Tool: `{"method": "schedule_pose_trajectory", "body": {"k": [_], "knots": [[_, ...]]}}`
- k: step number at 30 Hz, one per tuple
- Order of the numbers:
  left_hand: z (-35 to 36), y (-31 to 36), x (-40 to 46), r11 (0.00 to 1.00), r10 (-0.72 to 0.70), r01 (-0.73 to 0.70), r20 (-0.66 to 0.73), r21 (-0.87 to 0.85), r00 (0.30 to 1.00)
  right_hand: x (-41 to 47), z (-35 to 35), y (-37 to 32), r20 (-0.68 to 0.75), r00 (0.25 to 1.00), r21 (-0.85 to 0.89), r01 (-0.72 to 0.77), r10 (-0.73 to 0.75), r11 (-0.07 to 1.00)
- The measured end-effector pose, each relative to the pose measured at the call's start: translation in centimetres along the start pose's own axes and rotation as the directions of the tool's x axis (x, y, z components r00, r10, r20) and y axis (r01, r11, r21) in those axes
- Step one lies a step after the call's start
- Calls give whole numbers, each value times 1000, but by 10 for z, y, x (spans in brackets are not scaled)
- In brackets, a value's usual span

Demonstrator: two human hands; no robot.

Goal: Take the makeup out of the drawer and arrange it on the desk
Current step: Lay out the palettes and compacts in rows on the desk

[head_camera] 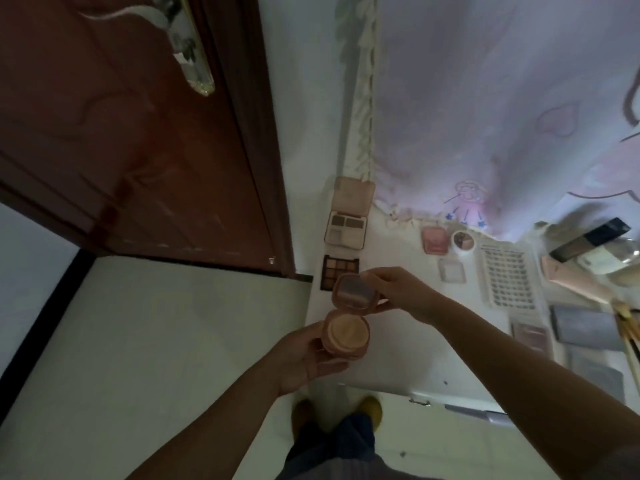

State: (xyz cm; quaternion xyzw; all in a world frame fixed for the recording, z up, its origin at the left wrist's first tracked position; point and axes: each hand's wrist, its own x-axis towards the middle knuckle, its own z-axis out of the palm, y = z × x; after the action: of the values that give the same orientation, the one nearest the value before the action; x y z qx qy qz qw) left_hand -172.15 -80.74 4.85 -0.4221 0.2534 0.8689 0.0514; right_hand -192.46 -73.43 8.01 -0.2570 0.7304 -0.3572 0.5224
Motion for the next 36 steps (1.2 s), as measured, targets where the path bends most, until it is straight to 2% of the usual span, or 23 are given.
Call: {"method": "schedule_pose_trajectory", "body": {"k": [2,4,8,9,14,15,17,18,20,24,25,26,29,31,33,36], "knots": [[-7,-2,3,987,113,-94,-152,131,982,11,11,1,-10,999,-87,40,-41,995],[-8,-3,2,937,238,-159,-234,312,943,21,22,5,-36,995,-207,86,-95,975],[-7,-2,-1,684,420,-210,-142,699,896,31,34,10,-86,979,-387,136,-183,912],[-7,0,1,639,443,-214,-127,739,887,32,35,12,-92,976,-405,145,-198,903],[-7,8,8,556,451,-186,-106,810,886,24,36,13,-123,974,-389,129,-190,912],[-6,8,8,508,467,-158,-116,847,877,20,36,12,-130,973,-369,130,-190,920],[-6,5,6,364,593,-86,-159,927,789,10,30,14,-181,962,-324,140,-207,936],[-3,2,3,305,678,-108,-136,946,722,3,25,16,-213,952,-324,144,-220,935],[11,-5,-4,196,781,-280,23,940,624,-13,6,27,-265,937,-352,124,-226,928],[64,-24,6,-122,722,-515,432,849,540,-64,-50,70,-372,914,-381,6,-159,925],[80,-30,14,-141,683,-553,485,821,547,-79,-65,84,-406,900,-406,-26,-155,914],[96,-37,23,-106,637,-583,505,805,582,-94,-79,99,-436,887,-439,-65,-149,896],[139,-63,55,96,419,-521,441,848,794,-135,-116,142,-422,903,-580,-196,-86,791],[164,-86,75,153,249,-422,378,894,892,-158,-134,167,-324,946,-725,-226,-32,651],[188,-109,89,133,177,-353,328,926,928,-171,-144,189,-200,979,-834,-150,-38,532],[219,-132,101,132,233,-289,253,948,939,-175,-149,210,-78,990,-923,-26,-120,383]]}}
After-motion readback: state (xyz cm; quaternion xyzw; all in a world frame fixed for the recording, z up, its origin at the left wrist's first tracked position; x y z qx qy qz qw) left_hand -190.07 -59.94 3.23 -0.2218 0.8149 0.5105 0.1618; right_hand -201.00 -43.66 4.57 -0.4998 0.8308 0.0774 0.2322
